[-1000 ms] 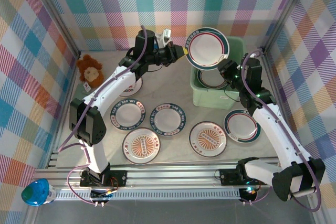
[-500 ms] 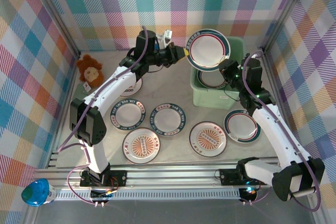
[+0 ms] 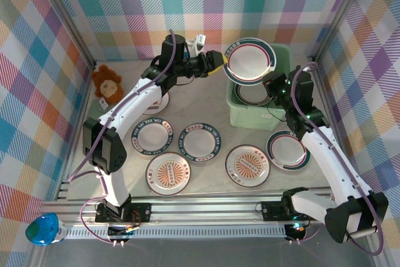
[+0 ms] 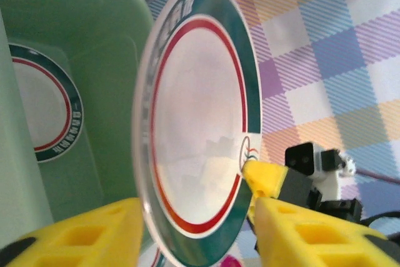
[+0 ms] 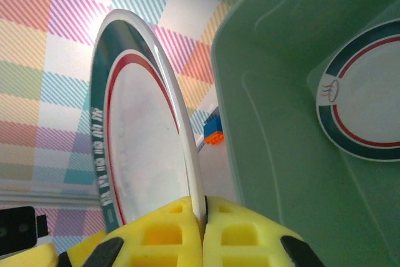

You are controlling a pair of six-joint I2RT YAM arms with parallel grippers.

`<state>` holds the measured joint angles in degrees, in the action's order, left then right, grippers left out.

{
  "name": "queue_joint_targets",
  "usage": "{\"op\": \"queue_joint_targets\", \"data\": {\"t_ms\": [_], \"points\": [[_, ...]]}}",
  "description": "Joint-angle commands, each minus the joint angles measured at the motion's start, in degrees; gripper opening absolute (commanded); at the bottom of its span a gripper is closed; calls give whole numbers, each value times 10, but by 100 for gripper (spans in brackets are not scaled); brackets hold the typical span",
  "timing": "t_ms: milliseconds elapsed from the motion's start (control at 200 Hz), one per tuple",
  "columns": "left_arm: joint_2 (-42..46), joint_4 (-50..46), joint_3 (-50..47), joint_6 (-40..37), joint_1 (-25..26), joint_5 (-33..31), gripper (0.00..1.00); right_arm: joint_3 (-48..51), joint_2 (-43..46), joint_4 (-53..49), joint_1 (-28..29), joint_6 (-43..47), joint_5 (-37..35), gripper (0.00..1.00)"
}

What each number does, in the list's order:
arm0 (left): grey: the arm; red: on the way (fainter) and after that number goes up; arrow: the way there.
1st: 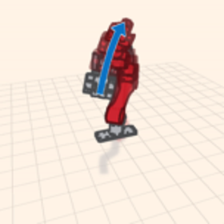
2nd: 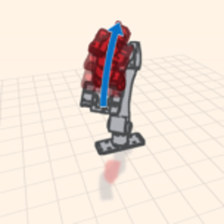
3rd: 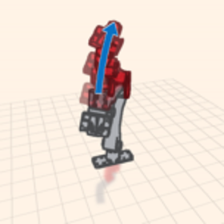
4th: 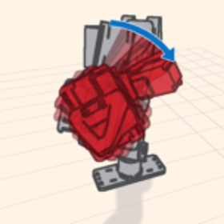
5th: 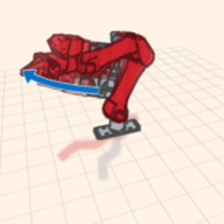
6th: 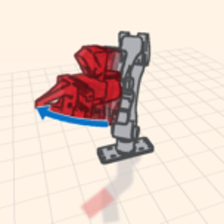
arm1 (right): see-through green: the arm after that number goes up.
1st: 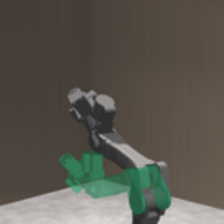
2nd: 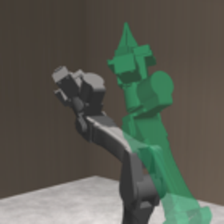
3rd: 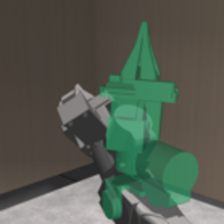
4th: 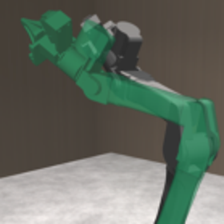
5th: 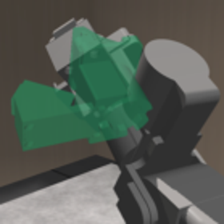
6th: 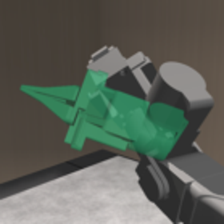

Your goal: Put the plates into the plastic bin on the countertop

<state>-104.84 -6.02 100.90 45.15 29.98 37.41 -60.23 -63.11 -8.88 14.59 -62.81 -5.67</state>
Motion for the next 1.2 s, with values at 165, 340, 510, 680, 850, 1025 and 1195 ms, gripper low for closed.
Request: {"op": "queue_joint_targets", "data": {"t_ms": [165, 340, 510, 680, 850, 1025, 1195], "points": [[22, -43, 45, -36, 8, -31, 69, 18, 67, -28, -1, -41, -84, 0], [52, -83, 45, -80, 5, -70, 75, 16, 81, -82, -1, -64, -146, 0], [60, -91, 21, -100, -15, -82, 76, 24, 47, -88, -1, -100, -180, 0], [47, -76, -10, -95, -51, -77, 76, -12, -35, -79, 0, -93, -182, 0], [19, -69, -18, -93, -90, -52, 76, -41, -111, -95, 12, -122, -230, 0], [-19, -55, -14, -99, -122, -32, 76, -61, -170, -75, 15, -139, -258, 0], [-73, -44, 4, -86, -134, -11, 76, -114, -249, -83, 19, -157, -252, 0]]}}
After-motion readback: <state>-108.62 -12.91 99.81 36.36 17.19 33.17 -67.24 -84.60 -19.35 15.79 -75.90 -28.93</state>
